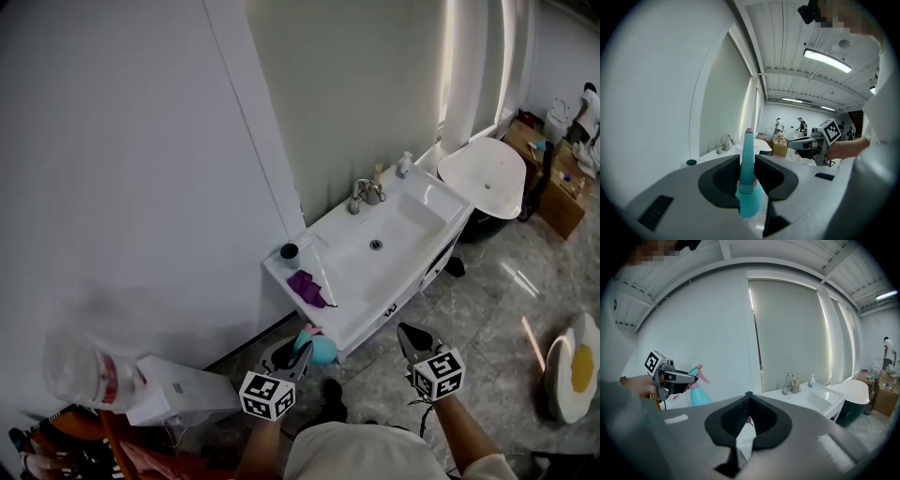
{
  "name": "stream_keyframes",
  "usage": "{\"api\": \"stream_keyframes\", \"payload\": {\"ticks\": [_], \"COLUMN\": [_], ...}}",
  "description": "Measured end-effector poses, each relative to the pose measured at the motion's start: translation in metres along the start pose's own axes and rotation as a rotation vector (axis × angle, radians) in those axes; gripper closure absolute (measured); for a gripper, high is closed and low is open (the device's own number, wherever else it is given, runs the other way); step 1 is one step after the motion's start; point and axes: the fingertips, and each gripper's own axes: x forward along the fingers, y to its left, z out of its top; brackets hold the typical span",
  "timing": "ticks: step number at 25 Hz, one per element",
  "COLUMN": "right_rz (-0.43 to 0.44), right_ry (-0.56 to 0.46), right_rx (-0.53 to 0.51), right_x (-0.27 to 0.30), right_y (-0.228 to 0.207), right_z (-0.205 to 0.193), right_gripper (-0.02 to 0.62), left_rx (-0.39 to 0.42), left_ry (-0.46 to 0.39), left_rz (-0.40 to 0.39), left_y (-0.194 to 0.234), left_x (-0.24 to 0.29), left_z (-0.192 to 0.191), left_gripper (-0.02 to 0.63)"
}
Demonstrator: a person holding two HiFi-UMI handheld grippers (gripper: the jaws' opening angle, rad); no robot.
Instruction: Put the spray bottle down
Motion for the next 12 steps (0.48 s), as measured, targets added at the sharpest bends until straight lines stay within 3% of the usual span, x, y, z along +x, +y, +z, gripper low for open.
{"api": "stream_keyframes", "payload": {"ticks": [7, 12], "right_rz": [-0.061, -0.120], "right_ry": [0.028, 0.052], "right_rx": [0.011, 0.017], "right_x": [0.051, 0.071], "right_y": [-0.019, -0.029], "right_z": [0.013, 0.010], "right_gripper": [0.584, 0.584], "left_rx": [-0.003, 0.041], "left_ry": [0.014, 0.044], "left_rz": [-0.058, -0.118], "left_y": [0.057, 0.081], "left_x": [0.051, 0.084], "left_z": [0.020, 0.019], "left_gripper": [0.505, 0.505]}}
